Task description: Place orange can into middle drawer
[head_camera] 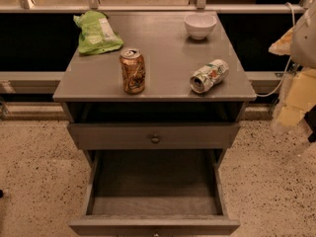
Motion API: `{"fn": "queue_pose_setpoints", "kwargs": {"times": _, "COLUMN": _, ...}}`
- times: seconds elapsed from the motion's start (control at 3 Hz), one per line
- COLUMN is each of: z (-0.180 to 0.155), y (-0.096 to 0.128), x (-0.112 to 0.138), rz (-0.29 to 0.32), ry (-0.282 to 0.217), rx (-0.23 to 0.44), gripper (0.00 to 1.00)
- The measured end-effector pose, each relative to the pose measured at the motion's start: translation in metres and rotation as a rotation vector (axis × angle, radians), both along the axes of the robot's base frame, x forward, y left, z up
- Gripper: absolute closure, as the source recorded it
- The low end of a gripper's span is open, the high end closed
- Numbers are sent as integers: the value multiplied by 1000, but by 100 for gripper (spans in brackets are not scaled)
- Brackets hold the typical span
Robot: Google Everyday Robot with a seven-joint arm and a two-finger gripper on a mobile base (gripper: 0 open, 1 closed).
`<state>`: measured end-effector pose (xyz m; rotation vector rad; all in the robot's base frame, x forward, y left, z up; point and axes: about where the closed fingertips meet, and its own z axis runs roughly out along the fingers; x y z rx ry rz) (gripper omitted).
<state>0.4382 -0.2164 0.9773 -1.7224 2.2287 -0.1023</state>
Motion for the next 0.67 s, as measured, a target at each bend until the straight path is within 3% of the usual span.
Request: {"fn": "queue_pose_setpoints", "kwargs": {"times": 0.67, "z": 1, "y": 7, "x": 3, "rz": 21, "ry": -16, "rx": 18, "gripper": 0}}
